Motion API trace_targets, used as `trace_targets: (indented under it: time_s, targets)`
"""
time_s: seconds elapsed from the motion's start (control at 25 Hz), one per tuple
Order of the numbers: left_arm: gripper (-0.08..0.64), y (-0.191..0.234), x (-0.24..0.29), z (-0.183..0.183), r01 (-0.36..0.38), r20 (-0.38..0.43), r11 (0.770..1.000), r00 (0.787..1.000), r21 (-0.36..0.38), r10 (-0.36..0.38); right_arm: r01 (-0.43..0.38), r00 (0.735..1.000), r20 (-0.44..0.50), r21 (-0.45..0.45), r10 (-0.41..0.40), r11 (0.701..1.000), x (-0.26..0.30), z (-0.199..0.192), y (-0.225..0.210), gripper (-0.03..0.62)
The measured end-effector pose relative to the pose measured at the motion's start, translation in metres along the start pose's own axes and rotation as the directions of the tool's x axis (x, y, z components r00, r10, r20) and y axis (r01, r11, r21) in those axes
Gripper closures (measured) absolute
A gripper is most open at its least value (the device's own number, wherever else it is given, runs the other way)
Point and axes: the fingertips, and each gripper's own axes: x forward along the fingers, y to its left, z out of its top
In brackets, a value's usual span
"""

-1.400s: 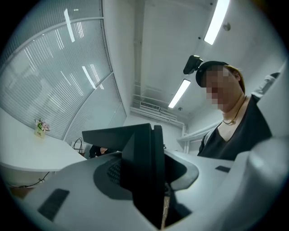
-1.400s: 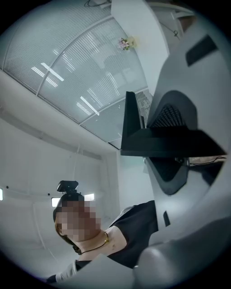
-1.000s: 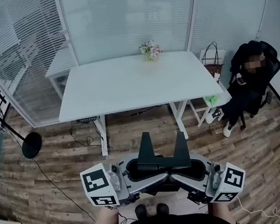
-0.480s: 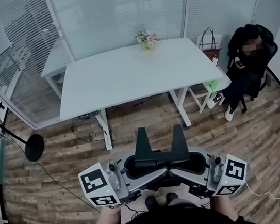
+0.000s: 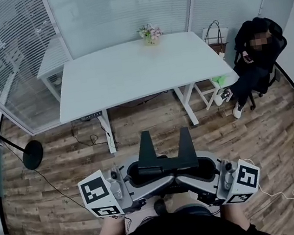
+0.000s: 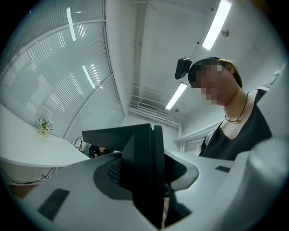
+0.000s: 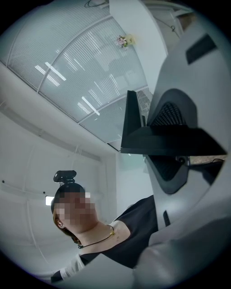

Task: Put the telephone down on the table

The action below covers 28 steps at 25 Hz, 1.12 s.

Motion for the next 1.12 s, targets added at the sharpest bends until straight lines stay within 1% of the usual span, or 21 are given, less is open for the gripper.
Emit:
trace_targets:
  time_s: [0.24, 0.4, 0.76, 1.12]
  targets:
    - [0.371, 0.007, -0.001, 0.009, -0.009, 0.002, 1.000, 1.000, 0.021, 0.009, -0.022, 1.000, 0.005, -0.013, 0.022, 1.000, 0.008, 0.005, -0.006, 0.430]
    - [0.371, 0.022, -0.001, 0.010, -0.024, 0.005, 1.000, 1.000, 0.014, 0.024, -0.034, 0.999, -0.004, -0.003, 0.034, 0.999, 0.014, 0.004, -0.020, 0.430]
    - [0.371, 0.080, 0.023, 0.019, -0.045, 0.005, 0.999, 0.999, 0.020, 0.045, -0.051, 0.999, -0.005, 0.007, 0.051, 0.999, 0.021, 0.015, -0.083, 0.426]
    - [0.371, 0.142, 0.056, 0.038, -0.050, 0.007, 0.998, 0.999, 0.047, 0.050, -0.069, 0.998, 0.003, -0.008, 0.069, 0.998, 0.027, 0.038, -0.152, 0.425]
